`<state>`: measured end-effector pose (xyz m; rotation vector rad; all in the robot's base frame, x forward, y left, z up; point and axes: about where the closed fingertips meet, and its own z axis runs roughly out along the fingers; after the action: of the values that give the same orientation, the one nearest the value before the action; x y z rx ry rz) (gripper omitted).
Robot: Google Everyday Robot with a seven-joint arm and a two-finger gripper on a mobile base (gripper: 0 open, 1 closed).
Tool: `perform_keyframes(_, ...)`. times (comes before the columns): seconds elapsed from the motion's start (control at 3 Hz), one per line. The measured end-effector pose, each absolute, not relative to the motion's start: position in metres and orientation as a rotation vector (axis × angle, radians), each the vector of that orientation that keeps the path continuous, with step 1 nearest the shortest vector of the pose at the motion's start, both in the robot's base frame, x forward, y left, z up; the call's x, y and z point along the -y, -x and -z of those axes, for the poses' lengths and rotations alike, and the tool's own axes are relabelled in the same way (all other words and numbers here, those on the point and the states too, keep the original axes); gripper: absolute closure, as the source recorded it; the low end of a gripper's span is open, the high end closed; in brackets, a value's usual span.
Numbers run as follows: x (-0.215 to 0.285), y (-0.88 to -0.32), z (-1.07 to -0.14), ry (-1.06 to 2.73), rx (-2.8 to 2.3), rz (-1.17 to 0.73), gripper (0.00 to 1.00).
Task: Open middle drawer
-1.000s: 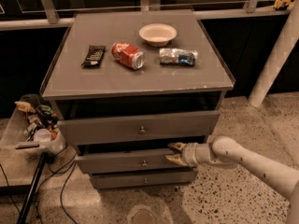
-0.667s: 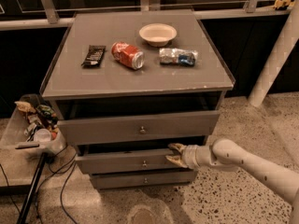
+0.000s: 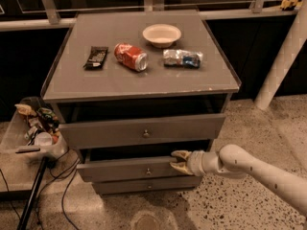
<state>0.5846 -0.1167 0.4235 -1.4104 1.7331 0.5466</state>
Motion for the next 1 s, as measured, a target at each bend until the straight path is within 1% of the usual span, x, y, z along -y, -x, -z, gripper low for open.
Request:
perform_keyframes(0.33,0.118,-0.584,-0.428,1.41,-1.733,-0.546,1.0)
perform_keyframes(0.67,0.115,-0.569,-0.472,1.348,-1.679,-0.498,1.0)
perform_keyframes(1.0,0.156,-0.415,-0.48,1.232,-1.794,-0.589,1.0)
